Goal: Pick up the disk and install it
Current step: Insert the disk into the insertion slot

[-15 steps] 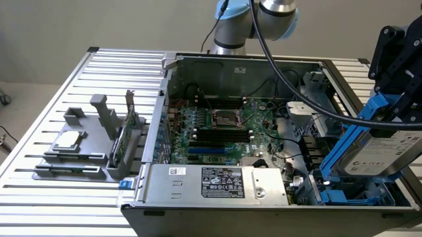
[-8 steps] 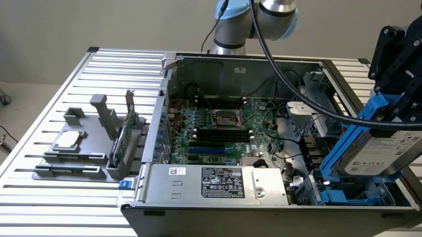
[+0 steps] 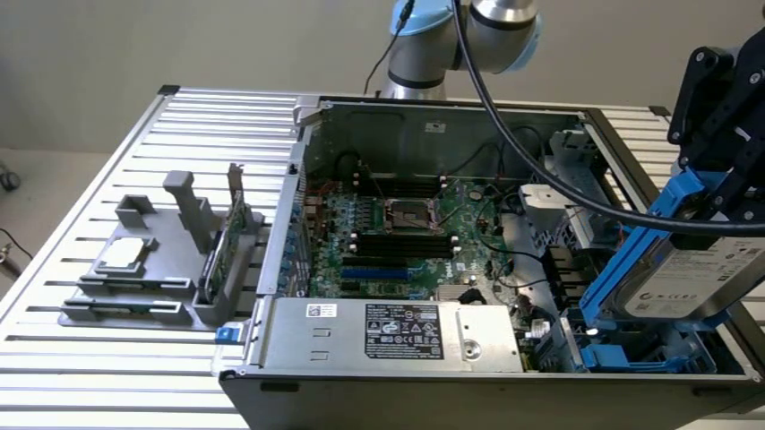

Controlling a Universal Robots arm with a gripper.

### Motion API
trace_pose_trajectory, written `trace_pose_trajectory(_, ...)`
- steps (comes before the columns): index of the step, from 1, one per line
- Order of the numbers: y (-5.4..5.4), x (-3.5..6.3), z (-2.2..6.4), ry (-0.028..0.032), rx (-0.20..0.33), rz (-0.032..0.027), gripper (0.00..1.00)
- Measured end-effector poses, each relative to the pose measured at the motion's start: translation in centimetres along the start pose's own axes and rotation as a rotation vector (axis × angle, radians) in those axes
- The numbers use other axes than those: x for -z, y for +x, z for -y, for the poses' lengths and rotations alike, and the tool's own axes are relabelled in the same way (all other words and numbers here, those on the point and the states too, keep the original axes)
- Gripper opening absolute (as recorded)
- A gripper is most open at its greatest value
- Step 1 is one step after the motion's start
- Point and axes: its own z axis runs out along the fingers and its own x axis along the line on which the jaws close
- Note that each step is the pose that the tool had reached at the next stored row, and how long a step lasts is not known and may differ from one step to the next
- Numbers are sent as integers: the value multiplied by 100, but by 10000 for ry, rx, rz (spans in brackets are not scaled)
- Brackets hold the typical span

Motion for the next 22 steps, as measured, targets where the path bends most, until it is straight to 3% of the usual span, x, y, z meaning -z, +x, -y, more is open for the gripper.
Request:
trace_pose_trajectory(12, 0, -12, 0, 0, 1, 6, 33)
trace_pose_trajectory(19, -1, -80, 1, -3, 13, 144, 33)
trace_pose_trajectory(22, 2, -95, 2, -3, 30, 158, 33)
